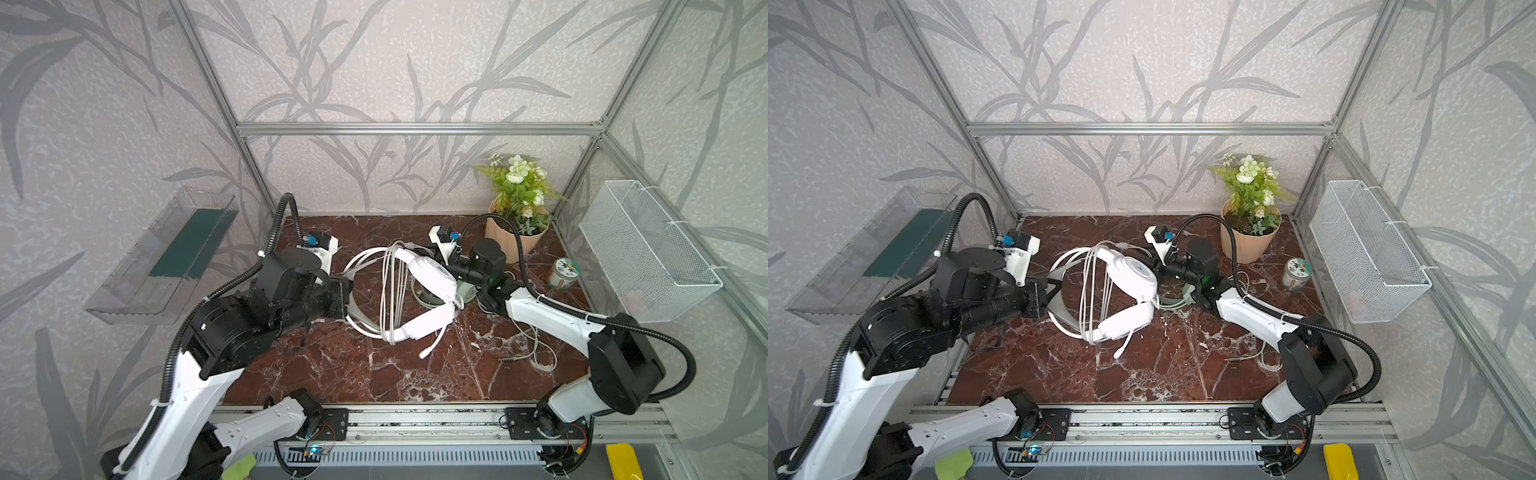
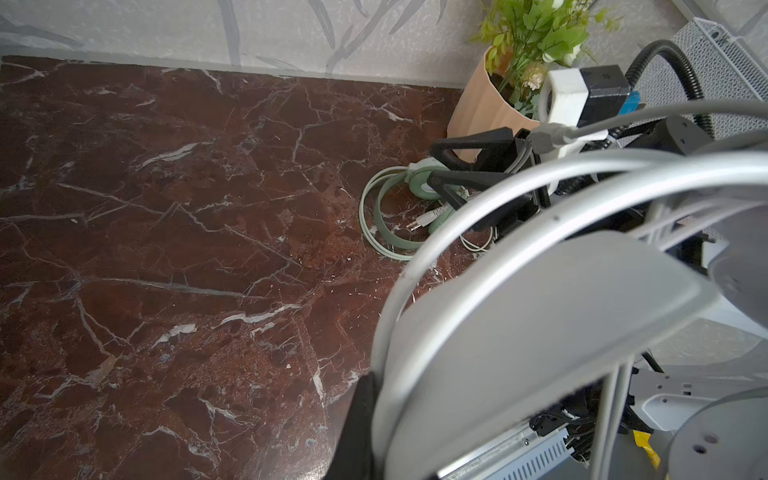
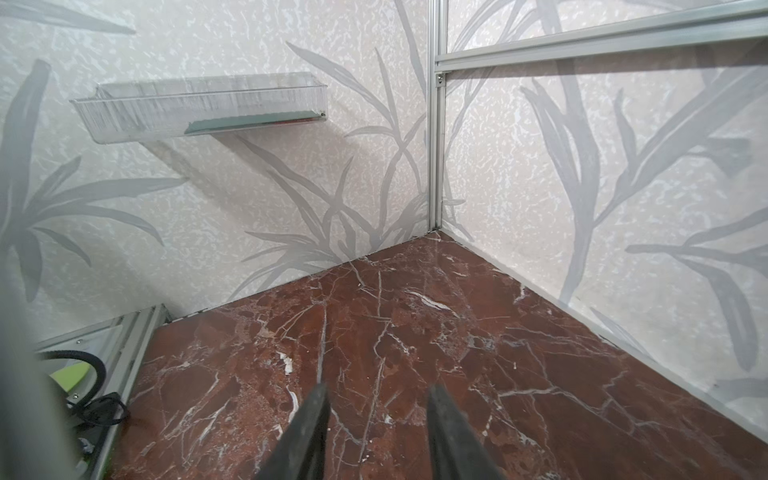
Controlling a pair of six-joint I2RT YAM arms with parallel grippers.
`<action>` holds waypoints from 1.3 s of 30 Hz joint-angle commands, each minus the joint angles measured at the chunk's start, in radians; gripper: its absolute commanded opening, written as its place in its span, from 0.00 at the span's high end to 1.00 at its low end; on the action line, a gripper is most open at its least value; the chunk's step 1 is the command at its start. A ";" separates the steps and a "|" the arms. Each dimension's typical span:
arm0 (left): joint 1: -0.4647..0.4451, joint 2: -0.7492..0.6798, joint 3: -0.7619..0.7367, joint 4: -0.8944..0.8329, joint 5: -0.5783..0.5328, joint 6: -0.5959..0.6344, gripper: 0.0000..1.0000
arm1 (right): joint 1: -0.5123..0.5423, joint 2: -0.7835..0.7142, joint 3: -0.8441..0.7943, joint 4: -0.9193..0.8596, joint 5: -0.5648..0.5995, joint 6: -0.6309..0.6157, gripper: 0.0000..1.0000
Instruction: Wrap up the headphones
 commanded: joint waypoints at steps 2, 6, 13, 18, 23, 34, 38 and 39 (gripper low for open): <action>-0.001 -0.001 0.043 0.032 -0.044 -0.065 1.00 | 0.048 -0.015 -0.067 0.093 0.045 0.037 0.74; 0.002 0.010 0.032 0.074 -0.046 -0.094 1.00 | 0.140 -0.008 -0.116 0.094 0.112 0.017 0.84; 0.014 0.019 0.002 0.181 0.028 -0.150 1.00 | 0.242 -0.001 -0.129 0.101 0.229 0.025 0.93; 0.035 0.000 -0.007 0.190 0.039 -0.202 1.00 | 0.242 -0.012 -0.134 0.069 0.257 0.060 0.98; 0.060 -0.019 -0.049 0.201 -0.003 -0.271 1.00 | 0.263 -0.008 -0.179 0.183 0.250 0.185 0.99; 0.268 0.023 -0.178 0.315 0.083 -0.323 1.00 | 0.399 -0.005 -0.225 0.302 0.304 0.324 0.98; 0.292 0.044 -0.211 0.347 0.069 -0.329 1.00 | 0.408 0.026 -0.251 0.386 0.309 0.401 0.93; 0.293 0.047 -0.217 0.354 0.054 -0.325 1.00 | 0.409 0.032 -0.257 0.405 0.309 0.414 0.91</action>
